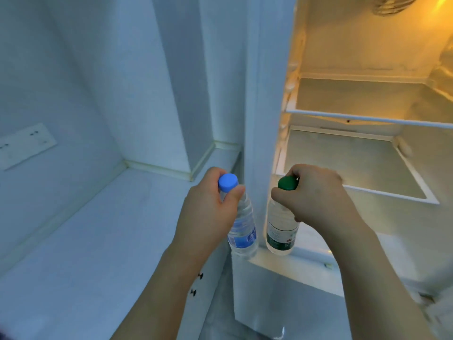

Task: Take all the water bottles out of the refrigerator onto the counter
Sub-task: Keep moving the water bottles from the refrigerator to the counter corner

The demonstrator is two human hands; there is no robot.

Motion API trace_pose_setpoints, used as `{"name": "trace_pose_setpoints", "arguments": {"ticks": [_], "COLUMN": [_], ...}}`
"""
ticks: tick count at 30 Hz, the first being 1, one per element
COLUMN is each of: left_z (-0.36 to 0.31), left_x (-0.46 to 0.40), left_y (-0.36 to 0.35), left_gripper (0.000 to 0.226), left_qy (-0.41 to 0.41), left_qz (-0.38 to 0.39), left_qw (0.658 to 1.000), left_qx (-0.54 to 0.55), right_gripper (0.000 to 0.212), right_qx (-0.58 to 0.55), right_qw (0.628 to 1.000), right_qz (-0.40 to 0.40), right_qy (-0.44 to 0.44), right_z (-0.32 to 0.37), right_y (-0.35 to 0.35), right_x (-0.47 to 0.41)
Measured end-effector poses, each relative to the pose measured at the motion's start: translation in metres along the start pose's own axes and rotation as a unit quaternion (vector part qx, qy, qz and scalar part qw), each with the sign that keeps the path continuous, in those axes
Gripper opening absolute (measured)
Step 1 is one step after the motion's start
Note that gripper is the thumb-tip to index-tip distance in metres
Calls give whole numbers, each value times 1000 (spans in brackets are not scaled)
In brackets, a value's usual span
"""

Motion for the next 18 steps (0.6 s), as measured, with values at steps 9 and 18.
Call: {"name": "trace_pose_setpoints", "arguments": {"ticks": [9, 18], "left_z": [70, 120], "left_x": [119, 257], "left_y": [144, 261], "left_gripper": [17, 20], "left_qy": [89, 201], "left_qz": [-108, -214], "left_qw": [989, 948], "left_qx": [-55, -120], "right_gripper": [18, 17], "right_qx": [-58, -115], "right_qw": [991, 954], "right_qz": [30, 143], "right_qy": [118, 236], "right_z": [132, 248], "right_y": [-52, -124], "right_x": [93, 203]}}
Point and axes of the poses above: each hand's wrist, its own x-axis away from the middle knuckle, its own y-axis out of the back of the hand, z = x × y, the point moved 5 cm from there along -x, towards the middle knuckle, and after that the axes turned 1 degree about -x, right-handed, at the moved point
